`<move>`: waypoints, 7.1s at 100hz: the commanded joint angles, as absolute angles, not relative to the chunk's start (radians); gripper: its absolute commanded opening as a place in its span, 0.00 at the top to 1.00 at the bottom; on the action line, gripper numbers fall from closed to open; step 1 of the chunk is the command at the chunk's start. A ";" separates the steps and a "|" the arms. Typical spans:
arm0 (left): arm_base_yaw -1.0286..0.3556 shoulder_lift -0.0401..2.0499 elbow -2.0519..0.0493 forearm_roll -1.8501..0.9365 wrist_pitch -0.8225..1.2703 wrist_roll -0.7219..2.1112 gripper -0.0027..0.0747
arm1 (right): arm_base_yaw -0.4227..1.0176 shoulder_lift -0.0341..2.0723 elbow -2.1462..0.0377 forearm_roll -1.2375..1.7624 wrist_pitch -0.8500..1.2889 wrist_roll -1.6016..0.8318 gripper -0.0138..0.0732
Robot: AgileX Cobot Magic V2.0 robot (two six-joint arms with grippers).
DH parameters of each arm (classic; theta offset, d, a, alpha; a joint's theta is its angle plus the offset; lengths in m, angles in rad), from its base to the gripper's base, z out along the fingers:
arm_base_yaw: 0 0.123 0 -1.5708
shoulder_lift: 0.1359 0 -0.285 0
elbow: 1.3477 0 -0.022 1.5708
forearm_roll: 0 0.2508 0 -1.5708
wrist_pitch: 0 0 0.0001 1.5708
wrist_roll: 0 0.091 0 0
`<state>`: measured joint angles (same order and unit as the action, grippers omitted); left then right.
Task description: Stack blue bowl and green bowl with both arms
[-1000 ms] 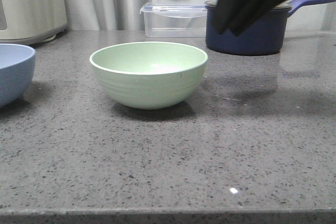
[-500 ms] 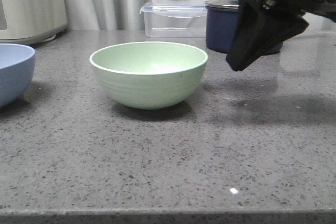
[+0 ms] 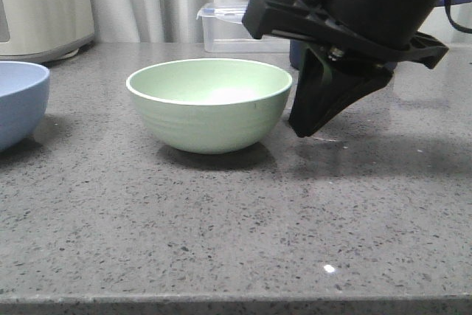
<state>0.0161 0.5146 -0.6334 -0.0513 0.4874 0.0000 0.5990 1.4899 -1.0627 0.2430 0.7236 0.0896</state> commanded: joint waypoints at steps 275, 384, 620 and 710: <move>-0.132 1.237 -1.147 -0.225 0.883 0.073 0.99 | 0.599 1.460 -1.086 0.285 0.645 0.079 0.93; -0.486 1.610 -1.523 -0.343 0.972 0.071 0.99 | 0.599 1.460 -1.086 0.285 0.645 0.079 0.93; -0.083 0.583 -0.662 0.046 0.529 -0.112 0.99 | 0.227 0.711 -0.630 0.170 0.471 0.090 0.93; -0.083 0.428 -0.513 0.053 0.430 -0.112 0.99 | 0.227 0.408 -0.446 0.152 0.360 0.087 0.93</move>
